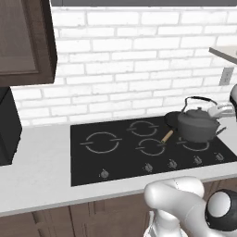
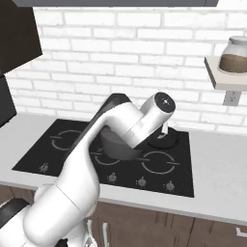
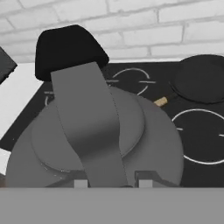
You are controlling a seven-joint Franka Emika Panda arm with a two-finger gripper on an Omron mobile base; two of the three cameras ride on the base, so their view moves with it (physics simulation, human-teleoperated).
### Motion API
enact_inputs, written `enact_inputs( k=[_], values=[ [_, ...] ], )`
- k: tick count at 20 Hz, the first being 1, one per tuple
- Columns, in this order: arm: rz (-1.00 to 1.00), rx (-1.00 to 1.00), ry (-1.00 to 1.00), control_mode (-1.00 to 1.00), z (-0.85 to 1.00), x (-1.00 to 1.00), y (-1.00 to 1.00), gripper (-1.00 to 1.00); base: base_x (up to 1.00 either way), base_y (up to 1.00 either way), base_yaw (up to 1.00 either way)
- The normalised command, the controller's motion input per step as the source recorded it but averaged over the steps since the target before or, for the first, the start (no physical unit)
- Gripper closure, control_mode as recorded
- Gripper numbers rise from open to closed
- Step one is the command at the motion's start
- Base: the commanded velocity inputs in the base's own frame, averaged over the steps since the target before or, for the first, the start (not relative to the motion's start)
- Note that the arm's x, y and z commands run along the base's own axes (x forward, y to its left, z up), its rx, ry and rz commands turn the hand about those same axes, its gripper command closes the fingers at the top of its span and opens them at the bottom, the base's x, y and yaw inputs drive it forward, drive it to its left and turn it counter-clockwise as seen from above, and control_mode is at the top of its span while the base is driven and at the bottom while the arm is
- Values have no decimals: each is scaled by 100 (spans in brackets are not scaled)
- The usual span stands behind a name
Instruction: Pick the kettle from the counter and place it on a stove burner. Then turn the burner on.
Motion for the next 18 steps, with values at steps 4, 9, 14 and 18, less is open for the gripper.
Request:
enact_inputs(
  k=[4,9,14,18],
  values=[
    [16,5,-4,-100,8,0,98,100,0,0,0],
    [13,3,-6,-100,3,0,98,100,0,0,0],
    [8,2,-12,-100,2,2,87,100,0,0,0],
    [4,0,-14,-100,0,9,80,100,0,0,0]
  ],
)
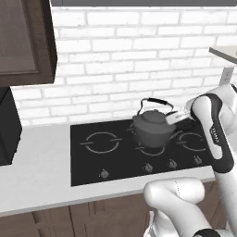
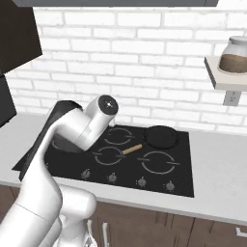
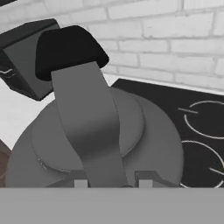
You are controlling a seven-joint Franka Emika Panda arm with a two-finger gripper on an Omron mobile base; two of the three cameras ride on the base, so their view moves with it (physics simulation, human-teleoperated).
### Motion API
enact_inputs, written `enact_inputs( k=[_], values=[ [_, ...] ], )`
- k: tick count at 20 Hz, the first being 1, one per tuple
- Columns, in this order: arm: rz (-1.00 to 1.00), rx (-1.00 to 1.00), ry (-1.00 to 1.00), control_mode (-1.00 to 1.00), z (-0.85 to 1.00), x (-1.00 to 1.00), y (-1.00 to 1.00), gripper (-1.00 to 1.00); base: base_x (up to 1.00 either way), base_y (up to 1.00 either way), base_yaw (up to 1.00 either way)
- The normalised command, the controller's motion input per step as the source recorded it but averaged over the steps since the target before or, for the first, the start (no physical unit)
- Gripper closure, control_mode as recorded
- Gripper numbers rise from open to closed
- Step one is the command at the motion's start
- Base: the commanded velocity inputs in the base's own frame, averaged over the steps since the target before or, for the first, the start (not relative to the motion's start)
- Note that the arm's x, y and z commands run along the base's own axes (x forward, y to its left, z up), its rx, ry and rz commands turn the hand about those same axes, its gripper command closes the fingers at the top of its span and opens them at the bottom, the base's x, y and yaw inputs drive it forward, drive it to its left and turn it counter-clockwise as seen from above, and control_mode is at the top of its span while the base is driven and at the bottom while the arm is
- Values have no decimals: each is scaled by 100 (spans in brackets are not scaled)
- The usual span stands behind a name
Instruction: Pick the kettle from the counter and place it on a stove burner. Then turn the burner on.
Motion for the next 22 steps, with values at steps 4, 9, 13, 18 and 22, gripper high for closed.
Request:
enact_inputs(
  k=[4,9,13,18,22],
  values=[
    [2,0,-5,-100,0,26,74,100,0,0,0],
    [0,0,0,-100,-1,37,72,100,0,0,0],
    [0,0,0,-100,-1,38,69,100,0,0,0],
    [0,0,0,-100,-5,42,44,100,0,0,0],
    [0,-5,0,-100,-13,44,4,100,0,0,0]
  ],
)
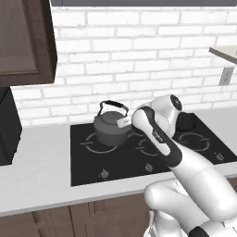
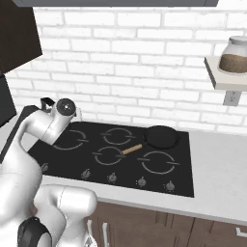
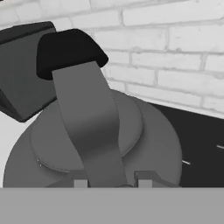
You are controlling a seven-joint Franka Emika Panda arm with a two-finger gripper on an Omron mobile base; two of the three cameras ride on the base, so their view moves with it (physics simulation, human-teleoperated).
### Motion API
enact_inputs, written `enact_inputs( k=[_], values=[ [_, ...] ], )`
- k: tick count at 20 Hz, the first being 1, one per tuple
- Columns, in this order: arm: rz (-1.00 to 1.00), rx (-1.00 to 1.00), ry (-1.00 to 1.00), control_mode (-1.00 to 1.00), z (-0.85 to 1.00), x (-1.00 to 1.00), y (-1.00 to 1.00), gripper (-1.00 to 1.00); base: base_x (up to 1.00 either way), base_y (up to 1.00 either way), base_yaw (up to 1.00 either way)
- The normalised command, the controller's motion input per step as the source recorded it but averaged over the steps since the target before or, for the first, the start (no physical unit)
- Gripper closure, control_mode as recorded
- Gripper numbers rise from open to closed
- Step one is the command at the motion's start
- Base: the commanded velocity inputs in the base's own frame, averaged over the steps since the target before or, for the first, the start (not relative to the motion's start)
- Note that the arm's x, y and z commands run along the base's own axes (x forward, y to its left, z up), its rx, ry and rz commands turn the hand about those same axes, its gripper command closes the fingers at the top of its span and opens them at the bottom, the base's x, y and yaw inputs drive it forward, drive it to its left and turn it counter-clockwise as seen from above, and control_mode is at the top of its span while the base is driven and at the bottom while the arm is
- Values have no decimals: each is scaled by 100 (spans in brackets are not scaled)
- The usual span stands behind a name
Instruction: Pick the kettle from the counter and place it on a stove burner. Then turn the burner on.
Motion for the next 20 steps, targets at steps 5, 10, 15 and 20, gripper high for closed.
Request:
enact_inputs(
  k=[5,10,15,20],
  values=[
    [0,-5,0,-100,-21,40,0,100,0,0,0],
    [0,-2,0,-100,-24,17,0,100,0,0,0],
    [0,-1,0,-100,-26,18,1,100,0,0,0],
    [0,0,0,-100,-8,25,9,100,0,0,0]
  ],
)
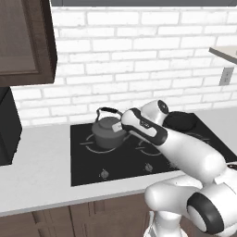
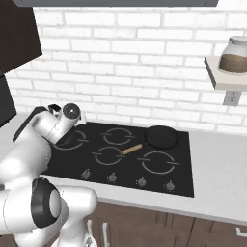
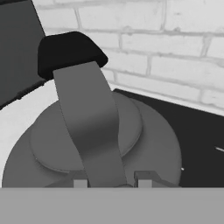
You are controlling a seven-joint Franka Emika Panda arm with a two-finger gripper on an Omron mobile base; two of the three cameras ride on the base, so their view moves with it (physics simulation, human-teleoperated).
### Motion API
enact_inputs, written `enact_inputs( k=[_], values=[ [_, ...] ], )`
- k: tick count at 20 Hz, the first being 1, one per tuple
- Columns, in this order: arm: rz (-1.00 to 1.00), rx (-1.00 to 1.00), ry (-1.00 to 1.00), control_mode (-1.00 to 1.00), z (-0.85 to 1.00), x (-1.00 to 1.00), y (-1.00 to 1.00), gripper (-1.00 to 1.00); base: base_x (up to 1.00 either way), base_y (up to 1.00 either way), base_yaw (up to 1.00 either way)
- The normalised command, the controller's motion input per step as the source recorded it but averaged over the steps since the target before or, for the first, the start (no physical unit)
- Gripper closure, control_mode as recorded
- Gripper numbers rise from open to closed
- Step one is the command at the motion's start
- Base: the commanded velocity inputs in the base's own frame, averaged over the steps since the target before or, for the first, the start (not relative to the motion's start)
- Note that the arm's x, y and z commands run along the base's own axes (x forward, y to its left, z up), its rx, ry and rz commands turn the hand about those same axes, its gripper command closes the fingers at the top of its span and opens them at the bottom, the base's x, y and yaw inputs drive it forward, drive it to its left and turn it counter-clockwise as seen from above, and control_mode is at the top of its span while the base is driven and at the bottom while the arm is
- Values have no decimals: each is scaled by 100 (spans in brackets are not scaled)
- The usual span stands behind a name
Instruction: Pick the kettle from the counter and place it on a stove burner. Then turn the burner on.
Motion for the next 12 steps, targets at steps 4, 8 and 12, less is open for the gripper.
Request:
enact_inputs(
  k=[4,8,12],
  values=[
    [0,0,0,-100,-11,26,6,100,0,0,0],
    [0,0,0,-100,-20,23,1,100,0,0,0],
    [0,0,0,-100,-28,25,2,100,0,0,0]
  ],
)
